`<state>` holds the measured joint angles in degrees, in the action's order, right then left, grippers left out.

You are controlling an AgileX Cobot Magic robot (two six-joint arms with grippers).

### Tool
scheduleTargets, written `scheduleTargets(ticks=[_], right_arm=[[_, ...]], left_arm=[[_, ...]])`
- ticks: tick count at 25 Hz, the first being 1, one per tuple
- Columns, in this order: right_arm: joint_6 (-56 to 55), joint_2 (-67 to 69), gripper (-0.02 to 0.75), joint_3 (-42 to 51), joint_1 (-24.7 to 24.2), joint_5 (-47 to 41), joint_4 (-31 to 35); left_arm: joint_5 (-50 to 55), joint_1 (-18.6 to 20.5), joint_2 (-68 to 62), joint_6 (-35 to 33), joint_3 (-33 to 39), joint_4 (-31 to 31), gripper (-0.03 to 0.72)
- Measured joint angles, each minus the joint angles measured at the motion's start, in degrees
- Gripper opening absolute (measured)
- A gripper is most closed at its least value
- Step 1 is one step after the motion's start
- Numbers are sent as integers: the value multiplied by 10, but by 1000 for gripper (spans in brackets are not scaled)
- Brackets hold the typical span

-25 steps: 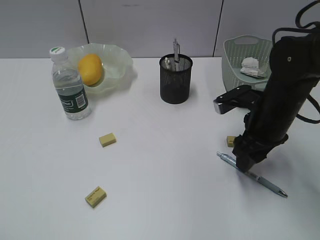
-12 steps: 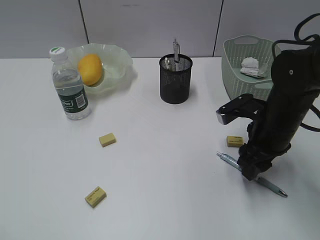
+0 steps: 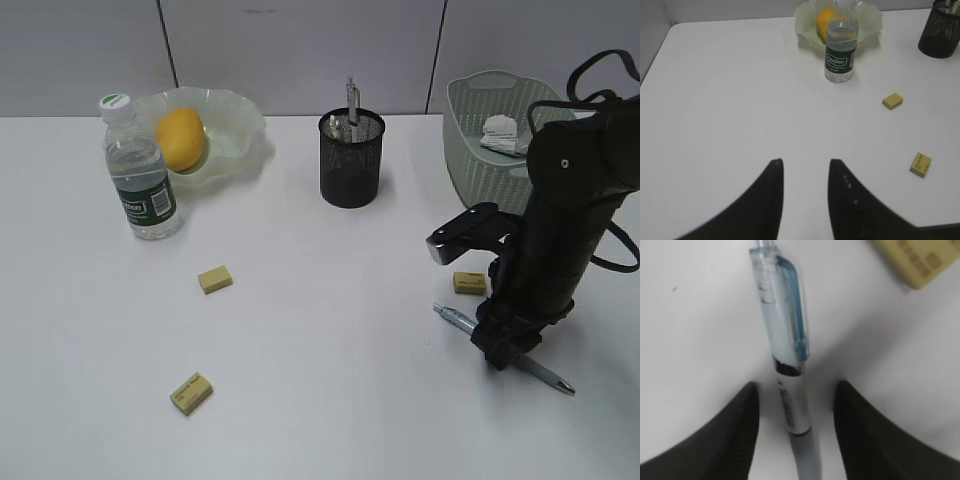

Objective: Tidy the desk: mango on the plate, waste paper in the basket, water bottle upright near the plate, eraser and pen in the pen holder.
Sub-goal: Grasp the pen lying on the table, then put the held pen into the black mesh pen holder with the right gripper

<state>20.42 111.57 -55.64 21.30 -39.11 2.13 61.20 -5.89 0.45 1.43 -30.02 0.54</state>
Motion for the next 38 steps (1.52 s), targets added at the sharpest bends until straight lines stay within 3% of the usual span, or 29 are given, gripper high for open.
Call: scheduleTargets(ticks=[3,7,8,17,27,32,38], right_arm=[[-3,1,340,0,0,1,-11],[-5,2,126,-1,1,2,-26],[-5,2,113,-1,1,-3,-28],[-66,-5,115,-7,1,-30,-4],[-75,-135,115,10,1,-23,50],[-75,-199,115,34,1,50,71],[-71,-254,115,109,1,218,88]], left_arm=[[0,0,0,0,0,-5,238],[0,0,0,0,0,-5,238],[0,0,0,0,0,-5,238],[0,0,0,0,0,0,238],[0,0,0,0,0,0,238],[0,0,0,0,0,-5,238],[0,0,0,0,0,-5,239]])
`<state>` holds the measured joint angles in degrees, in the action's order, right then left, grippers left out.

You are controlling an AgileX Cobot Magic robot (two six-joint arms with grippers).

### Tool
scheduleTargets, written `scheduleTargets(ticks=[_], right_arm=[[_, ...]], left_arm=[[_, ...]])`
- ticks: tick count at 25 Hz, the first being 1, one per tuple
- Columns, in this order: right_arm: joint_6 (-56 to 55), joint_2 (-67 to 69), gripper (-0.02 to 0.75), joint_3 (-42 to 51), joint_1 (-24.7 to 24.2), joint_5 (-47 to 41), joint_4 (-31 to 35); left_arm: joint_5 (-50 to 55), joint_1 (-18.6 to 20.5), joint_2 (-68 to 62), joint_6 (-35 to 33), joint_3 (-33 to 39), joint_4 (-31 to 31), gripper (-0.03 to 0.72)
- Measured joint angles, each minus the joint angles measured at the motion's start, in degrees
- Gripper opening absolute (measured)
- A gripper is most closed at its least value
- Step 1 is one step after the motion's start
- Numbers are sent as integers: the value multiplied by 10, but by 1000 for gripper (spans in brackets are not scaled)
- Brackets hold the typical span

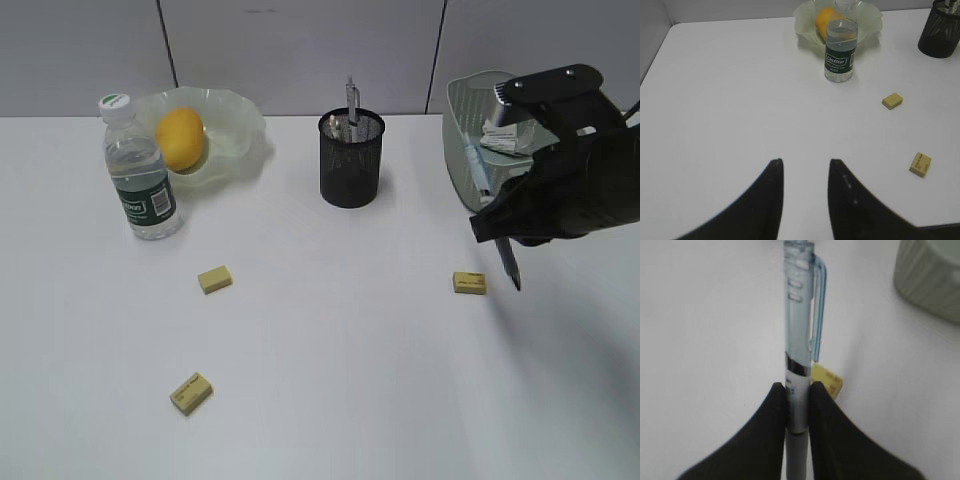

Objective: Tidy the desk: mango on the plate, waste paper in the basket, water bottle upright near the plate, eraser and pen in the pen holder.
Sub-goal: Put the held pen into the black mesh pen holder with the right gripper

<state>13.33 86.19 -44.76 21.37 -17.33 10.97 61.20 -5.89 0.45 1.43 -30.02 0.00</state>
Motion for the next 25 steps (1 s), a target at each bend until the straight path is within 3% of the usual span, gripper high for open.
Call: scheduleTargets(ticks=[7,13,25], right_arm=[[0,-3,115,17,5,206,4],[-9,12,115,11,37,362,-39],[-82,151,115,-101,40,477,-80]], left_arm=[[0,0,0,0,0,5,239],[0,0,0,0,0,0,239],[0,0,0,0,0,5,238]])
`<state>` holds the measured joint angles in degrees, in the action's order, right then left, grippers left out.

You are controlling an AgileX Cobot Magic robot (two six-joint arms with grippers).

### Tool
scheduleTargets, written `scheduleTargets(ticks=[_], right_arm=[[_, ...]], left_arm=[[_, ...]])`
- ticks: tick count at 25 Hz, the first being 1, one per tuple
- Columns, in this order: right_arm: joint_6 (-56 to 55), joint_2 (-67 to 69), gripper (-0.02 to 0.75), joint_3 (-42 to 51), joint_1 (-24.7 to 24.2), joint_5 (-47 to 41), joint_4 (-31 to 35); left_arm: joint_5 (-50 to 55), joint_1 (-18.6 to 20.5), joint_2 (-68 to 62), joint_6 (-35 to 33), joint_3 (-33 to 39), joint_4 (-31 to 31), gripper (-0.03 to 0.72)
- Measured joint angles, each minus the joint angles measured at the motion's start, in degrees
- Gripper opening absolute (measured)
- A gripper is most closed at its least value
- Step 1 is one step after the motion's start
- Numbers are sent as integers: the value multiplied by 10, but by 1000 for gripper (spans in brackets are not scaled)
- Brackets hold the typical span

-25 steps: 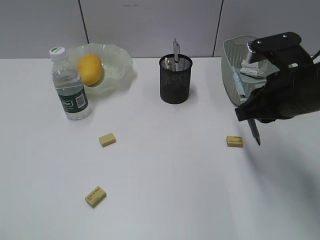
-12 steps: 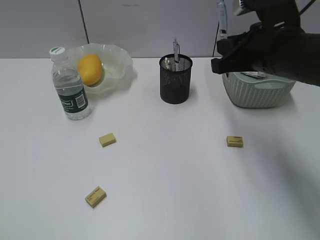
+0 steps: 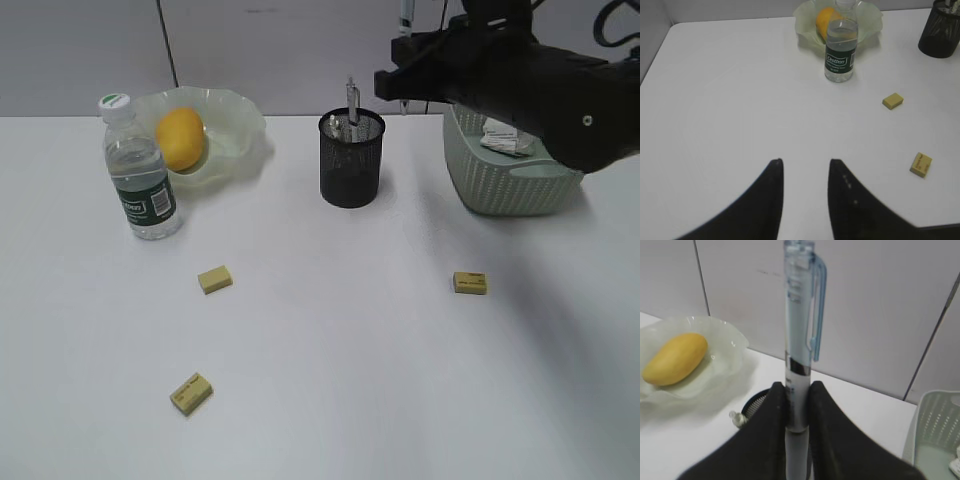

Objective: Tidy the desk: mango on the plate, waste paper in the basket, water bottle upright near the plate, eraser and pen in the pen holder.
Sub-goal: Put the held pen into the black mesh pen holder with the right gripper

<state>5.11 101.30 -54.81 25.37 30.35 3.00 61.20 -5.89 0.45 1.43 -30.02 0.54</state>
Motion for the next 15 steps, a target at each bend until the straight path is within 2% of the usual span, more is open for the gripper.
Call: scheduleTargets(ticks=[6,15], right_arm=[[-46,75,115,-86,0,13,-37],[-51,178,115,-190,0,13,-38]], left_arm=[[0,0,0,0,0,0,238],[0,0,0,0,0,0,238]])
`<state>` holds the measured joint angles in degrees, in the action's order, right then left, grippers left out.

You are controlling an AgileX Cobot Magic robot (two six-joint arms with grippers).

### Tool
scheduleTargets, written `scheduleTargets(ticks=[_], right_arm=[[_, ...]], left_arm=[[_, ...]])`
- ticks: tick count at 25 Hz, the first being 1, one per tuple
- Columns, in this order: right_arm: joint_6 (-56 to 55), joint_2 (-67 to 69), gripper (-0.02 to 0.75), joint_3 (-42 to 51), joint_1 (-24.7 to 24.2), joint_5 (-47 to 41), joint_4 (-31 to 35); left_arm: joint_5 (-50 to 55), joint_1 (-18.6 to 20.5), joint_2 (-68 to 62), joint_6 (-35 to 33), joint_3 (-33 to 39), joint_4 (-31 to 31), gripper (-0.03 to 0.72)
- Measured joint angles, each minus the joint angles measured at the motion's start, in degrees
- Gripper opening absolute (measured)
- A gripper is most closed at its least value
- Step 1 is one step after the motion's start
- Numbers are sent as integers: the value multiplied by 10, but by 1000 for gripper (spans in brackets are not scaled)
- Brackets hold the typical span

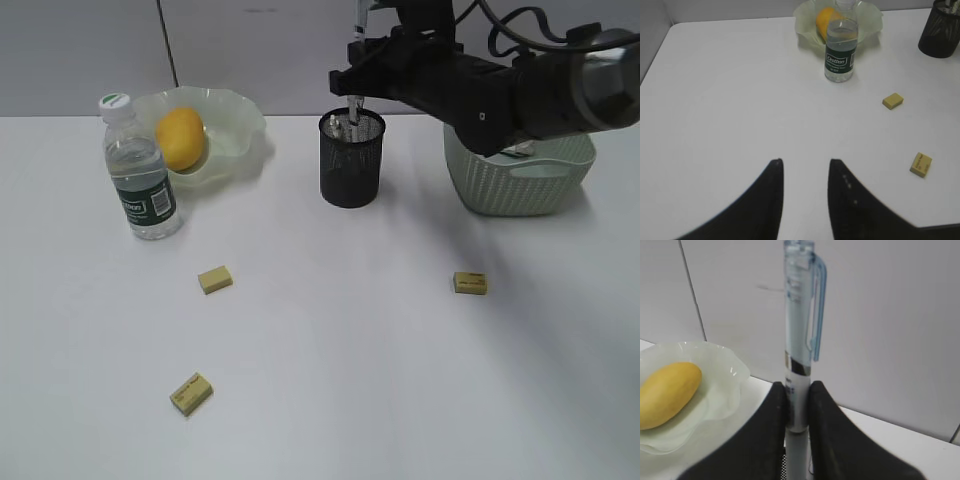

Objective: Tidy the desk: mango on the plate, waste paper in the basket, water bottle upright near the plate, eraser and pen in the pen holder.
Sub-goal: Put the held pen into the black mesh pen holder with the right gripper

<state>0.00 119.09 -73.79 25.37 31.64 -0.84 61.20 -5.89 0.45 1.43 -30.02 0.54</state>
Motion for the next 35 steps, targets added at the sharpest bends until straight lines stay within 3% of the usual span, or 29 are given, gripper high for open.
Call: scheduleTargets(ticks=[12,19,23,30,35], right_arm=[[-3,52,141,-24,0,-14,0],[-31,52,383,-24,1,-53,0],[-41,52,445,-24,5,-69,0],[-47,0,456,-24,5,-179,0],[-47,-76,430,-24,5,-350,-1]], left_arm=[[0,0,0,0,0,-5,238],[0,0,0,0,0,0,238],[0,0,0,0,0,-5,238],[0,0,0,0,0,-5,238],[0,0,0,0,0,0,238]])
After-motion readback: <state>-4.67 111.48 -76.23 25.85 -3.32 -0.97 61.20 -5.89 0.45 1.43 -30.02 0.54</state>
